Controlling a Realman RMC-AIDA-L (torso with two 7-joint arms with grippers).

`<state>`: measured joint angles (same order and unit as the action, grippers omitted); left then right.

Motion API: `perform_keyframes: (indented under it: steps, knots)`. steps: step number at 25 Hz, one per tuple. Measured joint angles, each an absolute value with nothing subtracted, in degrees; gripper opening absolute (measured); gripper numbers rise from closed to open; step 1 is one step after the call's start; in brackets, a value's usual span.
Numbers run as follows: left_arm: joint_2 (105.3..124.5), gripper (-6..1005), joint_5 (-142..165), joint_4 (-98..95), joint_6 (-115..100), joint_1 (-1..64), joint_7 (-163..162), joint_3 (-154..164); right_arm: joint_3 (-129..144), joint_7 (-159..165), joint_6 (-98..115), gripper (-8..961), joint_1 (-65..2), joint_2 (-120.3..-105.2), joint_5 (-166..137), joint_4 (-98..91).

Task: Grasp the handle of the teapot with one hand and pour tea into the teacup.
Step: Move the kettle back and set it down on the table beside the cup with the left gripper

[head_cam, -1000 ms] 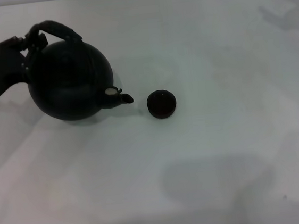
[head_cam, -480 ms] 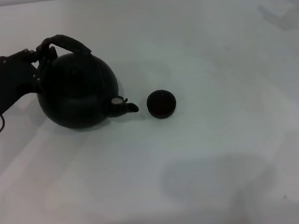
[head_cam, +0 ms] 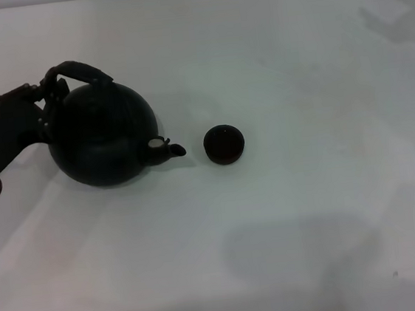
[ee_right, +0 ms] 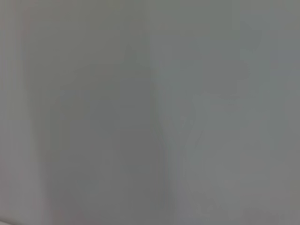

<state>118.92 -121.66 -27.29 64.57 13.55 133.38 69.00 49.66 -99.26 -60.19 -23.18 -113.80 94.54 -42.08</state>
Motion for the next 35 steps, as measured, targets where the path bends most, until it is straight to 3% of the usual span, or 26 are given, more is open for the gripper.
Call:
perform_keyframes:
  steps: [10, 16, 32, 35]
  knots:
    - [118.91, 114, -121.8, -26.4, 64.2, 13.6, 134.0, 69.0, 49.7, -99.2, -60.2, 844, -23.2, -113.9, 94.6, -42.1]
    - [118.91, 233, -121.8, -26.3, 64.1, 13.5, 134.2, 68.9, 49.7, -99.1, -60.2, 844, -23.2, -113.91, 94.6, -42.1]
    - [118.91, 384, -124.1, -25.8, 65.5, 12.4, 138.8, 68.9, 49.7, -99.1, -60.0, 844, -23.2, -113.9, 94.6, -42.1]
    - [118.91, 518, -124.6, -25.9, 67.6, 11.9, 140.4, 68.9, 49.7, -99.1, -60.0, 844, -23.2, -113.91, 94.6, -42.1]
